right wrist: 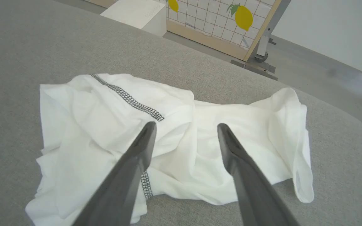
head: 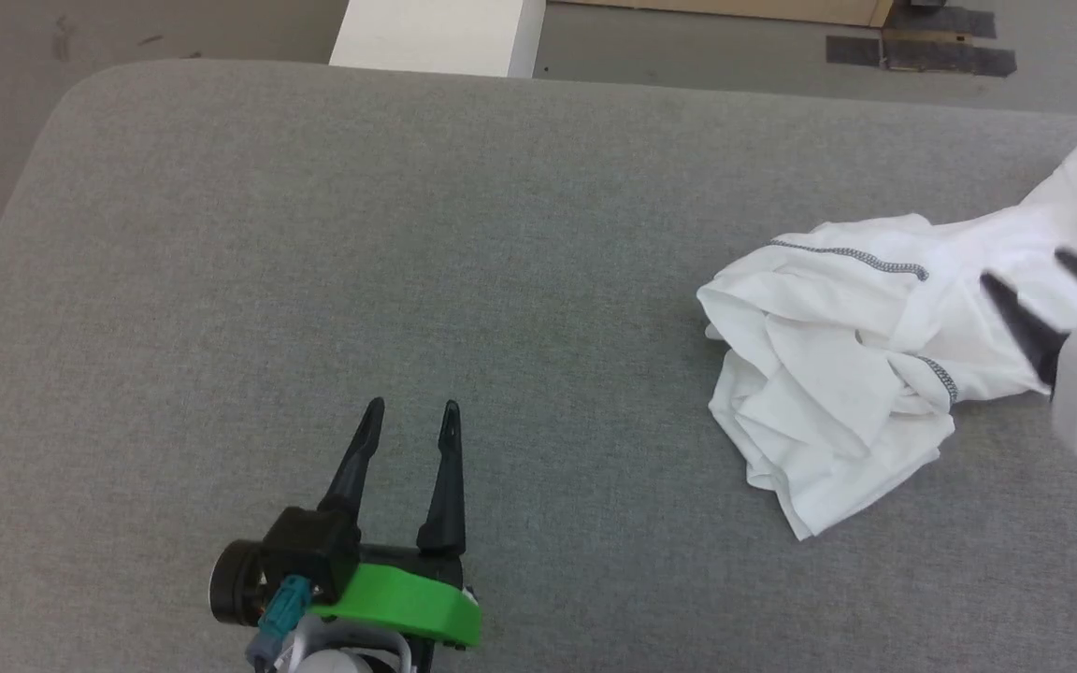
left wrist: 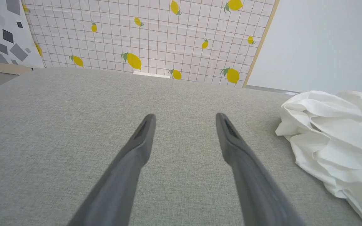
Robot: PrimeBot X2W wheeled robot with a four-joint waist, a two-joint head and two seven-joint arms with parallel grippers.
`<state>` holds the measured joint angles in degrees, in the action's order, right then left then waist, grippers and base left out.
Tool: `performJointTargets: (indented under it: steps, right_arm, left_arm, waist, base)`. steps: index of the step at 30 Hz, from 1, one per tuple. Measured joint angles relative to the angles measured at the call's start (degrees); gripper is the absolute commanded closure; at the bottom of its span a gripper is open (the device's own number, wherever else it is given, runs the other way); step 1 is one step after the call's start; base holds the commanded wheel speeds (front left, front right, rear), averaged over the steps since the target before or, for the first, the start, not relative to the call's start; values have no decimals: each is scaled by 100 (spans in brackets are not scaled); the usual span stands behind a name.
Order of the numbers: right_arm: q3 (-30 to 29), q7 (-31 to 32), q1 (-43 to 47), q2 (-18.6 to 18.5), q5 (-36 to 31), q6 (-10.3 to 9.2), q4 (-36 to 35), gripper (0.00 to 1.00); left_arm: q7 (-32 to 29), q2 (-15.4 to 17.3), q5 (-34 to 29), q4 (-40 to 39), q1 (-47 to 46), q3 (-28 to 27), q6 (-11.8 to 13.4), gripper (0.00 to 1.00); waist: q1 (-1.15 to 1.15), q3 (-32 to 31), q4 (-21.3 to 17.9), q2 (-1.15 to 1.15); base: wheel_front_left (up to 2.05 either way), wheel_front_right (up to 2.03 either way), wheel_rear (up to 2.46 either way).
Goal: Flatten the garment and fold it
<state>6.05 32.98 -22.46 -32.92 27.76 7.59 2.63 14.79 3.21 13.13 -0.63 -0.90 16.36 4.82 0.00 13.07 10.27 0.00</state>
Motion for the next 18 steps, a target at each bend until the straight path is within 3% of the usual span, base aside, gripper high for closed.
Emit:
performJointTargets:
  steps: [6, 14, 15, 17, 18]
  right_arm:
    - [-138, 102, 495, 196, -46, 0, -79, 0]
    - [-56, -132, 285, 394, -226, 0, 343, 0]
    - [-48, -143, 225, 414, -230, 0, 421, 21]
    - [-15, -241, 98, 446, -280, 0, 602, 94]
    - [8, -301, 42, 447, -324, 0, 677, 100]
  left_arm:
    - [0, -4, -1, -34, -7, 45, -23, 0]
    - [0, -5, -46, -77, -75, 100, -23, 0]
    - [0, -5, -45, -77, -82, 111, -23, 0]
    - [0, -5, -43, -76, -114, 144, -21, 0]
    - [0, -5, -36, -76, -133, 167, -15, 0]
  waist:
    - [0, 97, 89, 0]
    - [0, 437, 361, 0]
    - [0, 470, 386, 0]
    - [0, 541, 446, 0]
    - [0, 572, 473, 0]
  base:
    - [0, 0, 0]
    - [0, 0, 0]
    - [0, 0, 0]
    - [0, 0, 0]
    - [0, 0, 0]
